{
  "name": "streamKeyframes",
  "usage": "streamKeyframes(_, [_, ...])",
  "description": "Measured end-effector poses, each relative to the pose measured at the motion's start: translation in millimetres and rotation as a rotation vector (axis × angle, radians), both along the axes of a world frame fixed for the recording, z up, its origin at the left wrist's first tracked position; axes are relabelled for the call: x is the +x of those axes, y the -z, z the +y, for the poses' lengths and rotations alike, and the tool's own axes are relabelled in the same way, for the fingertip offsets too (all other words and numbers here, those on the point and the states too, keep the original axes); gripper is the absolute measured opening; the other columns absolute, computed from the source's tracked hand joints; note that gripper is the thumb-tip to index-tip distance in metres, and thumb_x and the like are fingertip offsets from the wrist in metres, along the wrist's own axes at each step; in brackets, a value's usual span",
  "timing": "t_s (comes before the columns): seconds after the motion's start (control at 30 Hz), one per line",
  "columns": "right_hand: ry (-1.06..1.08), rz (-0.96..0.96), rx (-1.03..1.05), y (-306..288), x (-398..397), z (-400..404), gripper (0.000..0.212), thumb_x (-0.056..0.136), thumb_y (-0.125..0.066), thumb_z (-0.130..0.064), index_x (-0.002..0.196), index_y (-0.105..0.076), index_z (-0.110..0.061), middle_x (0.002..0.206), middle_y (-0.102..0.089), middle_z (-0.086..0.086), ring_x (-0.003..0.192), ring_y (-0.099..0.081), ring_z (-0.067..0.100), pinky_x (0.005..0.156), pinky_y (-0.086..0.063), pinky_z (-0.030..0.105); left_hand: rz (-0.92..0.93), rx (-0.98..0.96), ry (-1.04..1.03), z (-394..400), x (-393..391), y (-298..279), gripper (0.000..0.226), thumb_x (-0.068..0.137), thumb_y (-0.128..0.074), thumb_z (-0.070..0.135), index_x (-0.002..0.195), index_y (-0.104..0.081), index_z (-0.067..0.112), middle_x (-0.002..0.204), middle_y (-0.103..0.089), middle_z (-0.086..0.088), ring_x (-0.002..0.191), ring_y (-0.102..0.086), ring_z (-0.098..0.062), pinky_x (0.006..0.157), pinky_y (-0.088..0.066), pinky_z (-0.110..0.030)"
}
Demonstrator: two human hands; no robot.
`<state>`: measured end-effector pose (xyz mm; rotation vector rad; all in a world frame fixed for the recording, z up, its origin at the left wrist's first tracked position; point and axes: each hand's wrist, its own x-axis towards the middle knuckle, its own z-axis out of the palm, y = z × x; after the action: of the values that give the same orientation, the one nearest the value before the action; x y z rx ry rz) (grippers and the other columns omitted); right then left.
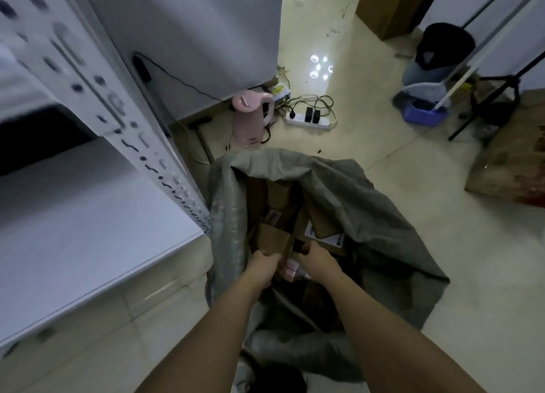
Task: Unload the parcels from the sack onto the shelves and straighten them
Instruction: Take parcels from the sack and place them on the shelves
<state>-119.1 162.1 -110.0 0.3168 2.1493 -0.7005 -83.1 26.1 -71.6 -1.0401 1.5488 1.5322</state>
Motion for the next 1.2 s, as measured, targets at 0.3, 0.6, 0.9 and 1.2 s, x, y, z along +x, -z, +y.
streamKeyframes(0.3, [0.449,0.008,-0.351,151,-50,-20,0.086,0.088,-0.059,-0.052,0.150,-0.021,-0.007,0.148,-0.039,0.014,0.130,-0.044,0.035,0.106,-0.041,0.043,-0.140,0.171,-0.469,12,-17,129,0.066,0.095,-0.044,0.050,0.148,-0.029,0.014,0.138,-0.050,-0.016,0.121,-0.051,-0.033,0.094,-0.044,-0.039])
streamKeyframes(0.6, [0.438,0.030,-0.409,157,-29,-19,0.090,0.075,-0.076,-0.048,0.146,-0.030,-0.018,0.140,-0.046,0.014,0.121,-0.050,0.032,0.103,-0.046,0.045,-0.121,0.248,-0.528,13,-16,131,0.069,0.086,-0.051,0.059,0.141,-0.041,0.018,0.127,-0.057,-0.017,0.111,-0.057,-0.034,0.096,-0.047,-0.049])
streamKeyframes(0.9, [0.261,0.394,-0.192,-15,26,-2,0.113,0.062,-0.081,-0.056,0.150,-0.018,-0.023,0.148,-0.027,0.000,0.129,-0.042,0.020,0.095,-0.036,0.026,-0.199,0.248,-0.418,7,15,-24,0.073,0.084,-0.053,0.063,0.144,-0.035,0.026,0.140,-0.046,-0.011,0.125,-0.044,-0.035,0.082,-0.041,-0.048])
streamKeyframes(1.2, [-0.195,0.890,0.021,-181,65,0,0.100,0.062,-0.084,-0.045,0.141,-0.033,-0.010,0.136,-0.042,0.008,0.121,-0.050,0.022,0.102,-0.046,0.035,-0.071,0.269,-0.324,-8,12,-168,0.066,0.074,-0.059,0.068,0.119,-0.061,0.019,0.115,-0.063,-0.009,0.104,-0.058,-0.029,0.090,-0.048,-0.047])
